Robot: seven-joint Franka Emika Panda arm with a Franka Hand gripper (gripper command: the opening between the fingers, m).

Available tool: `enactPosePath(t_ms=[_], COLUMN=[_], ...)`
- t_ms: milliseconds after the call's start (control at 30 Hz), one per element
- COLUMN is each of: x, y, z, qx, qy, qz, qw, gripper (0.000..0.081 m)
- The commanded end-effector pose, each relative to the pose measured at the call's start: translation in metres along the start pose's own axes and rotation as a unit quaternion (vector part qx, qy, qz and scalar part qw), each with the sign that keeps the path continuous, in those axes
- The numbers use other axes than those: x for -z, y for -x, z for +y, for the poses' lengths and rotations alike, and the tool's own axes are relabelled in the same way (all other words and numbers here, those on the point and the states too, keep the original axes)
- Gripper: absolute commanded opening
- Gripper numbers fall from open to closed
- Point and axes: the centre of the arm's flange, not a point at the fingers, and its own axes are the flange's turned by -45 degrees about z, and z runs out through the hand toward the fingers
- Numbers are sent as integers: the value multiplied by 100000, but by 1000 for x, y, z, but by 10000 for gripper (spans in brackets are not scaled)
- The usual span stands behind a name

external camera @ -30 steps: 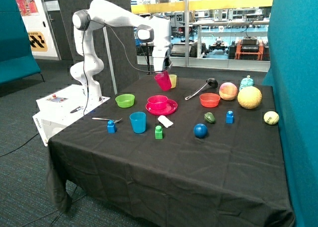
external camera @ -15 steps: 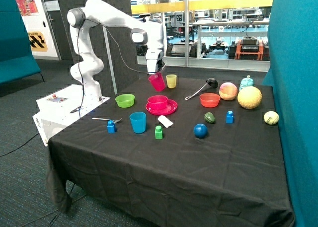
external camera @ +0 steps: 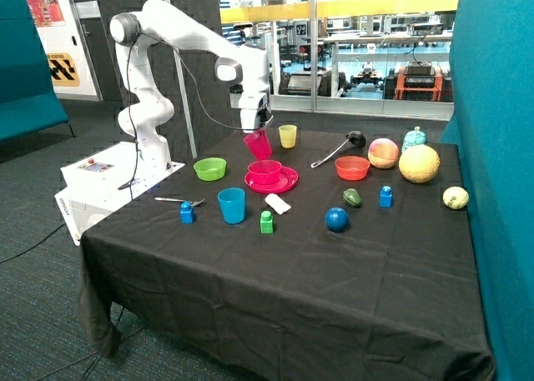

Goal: Place the bowl on the plate and the cup in the bowl matching the color

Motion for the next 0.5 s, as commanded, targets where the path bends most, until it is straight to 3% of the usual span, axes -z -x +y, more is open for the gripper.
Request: enactPosePath(t_ms=[0, 467], x=[-23, -44], y=[12, 14], z=[1, -3], qx=[-1250, -1105], qy=[-9, -9], qz=[-90, -90], qw=[99992, 99994], gripper=[0, 0])
